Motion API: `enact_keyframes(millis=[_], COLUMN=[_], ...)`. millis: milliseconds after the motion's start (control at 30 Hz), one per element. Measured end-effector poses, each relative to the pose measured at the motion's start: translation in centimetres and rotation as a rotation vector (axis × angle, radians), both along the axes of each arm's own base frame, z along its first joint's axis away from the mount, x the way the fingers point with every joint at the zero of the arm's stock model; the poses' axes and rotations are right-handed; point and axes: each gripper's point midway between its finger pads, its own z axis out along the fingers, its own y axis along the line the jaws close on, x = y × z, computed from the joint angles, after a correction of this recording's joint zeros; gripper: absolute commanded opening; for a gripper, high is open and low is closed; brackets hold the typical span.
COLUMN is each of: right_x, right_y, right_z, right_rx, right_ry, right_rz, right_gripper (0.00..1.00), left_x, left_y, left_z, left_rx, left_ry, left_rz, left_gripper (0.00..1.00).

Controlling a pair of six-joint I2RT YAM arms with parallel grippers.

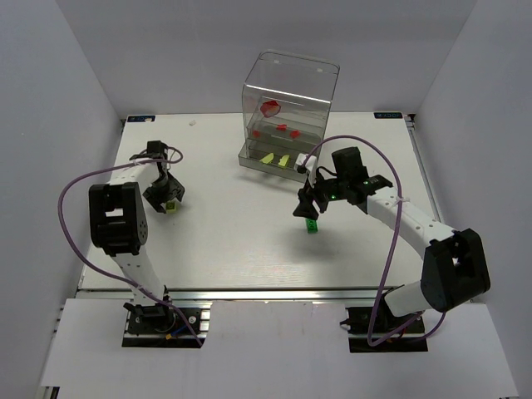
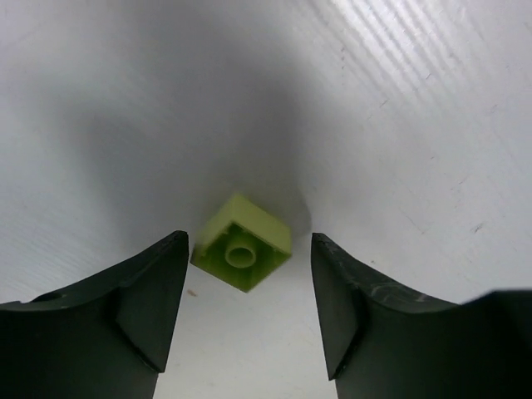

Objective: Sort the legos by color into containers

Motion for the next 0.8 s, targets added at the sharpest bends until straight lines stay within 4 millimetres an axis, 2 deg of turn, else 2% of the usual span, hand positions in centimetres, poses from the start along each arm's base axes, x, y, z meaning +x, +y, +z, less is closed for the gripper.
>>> enact_keyframes(millis=[100, 233, 267, 400, 500, 567, 600, 633, 667, 700, 800], right_x=[0.1, 0.1, 0.1, 0.2, 0.2, 0.3, 0.4, 0.4, 0.6, 0.6, 1.0], right_y=[0.0, -0.1, -0.1, -0.2, -0.2, -0.3, -0.3, -0.4, -0.5, -0.6, -1.0], right_z=[0.0, 0.0, 0.0, 0.0, -0.1, -0.1, -0.2, -0.2, -0.2, -0.2, -0.2], right_rx=[-0.002, -0.004, -0.005, -0.008, -0.012, -0.016, -0.019, -0.022, -0.026, -0.029, -0.037], right_ry=[-0.001, -0.004, -0.005, -0.007, -0.009, -0.01, -0.011, -0.012, -0.014, -0.006, 0.007], right_rz=[-0.003, -0.006, -0.007, -0.01, -0.014, -0.02, -0.022, -0.028, -0.034, -0.048, -0.094], right_gripper=[0.65, 0.66, 0.65, 0.66, 0.64, 0.54, 0.45, 0.16, 0.05, 0.0, 0.0], left_x=[0.6, 0.5, 0.5, 0.4, 0.5, 1.2, 1.6, 2.1, 2.7, 3.3, 5.4], left_y=[0.2, 0.2, 0.1, -0.4, -1.5, -3.3, -4.4, -5.8, -7.3, -8.5, -12.8], left_z=[-0.1, -0.2, -0.2, -0.1, 0.5, 1.8, 2.8, 4.2, 5.8, 7.4, 12.5], left_rx=[-0.006, -0.018, -0.023, -0.053, -0.1, -0.172, -0.215, -0.267, -0.314, -0.352, -0.46], left_ry=[-0.003, 0.004, 0.004, -0.009, -0.039, -0.116, -0.169, -0.234, -0.308, -0.373, -0.561], left_rz=[-0.01, -0.03, -0.035, -0.059, -0.106, -0.166, -0.197, -0.239, -0.282, -0.32, -0.438], left_gripper=[0.6, 0.38, 0.29, 0.1, 0.02, 0.01, 0.01, 0.0, 0.0, 0.0, 0.0])
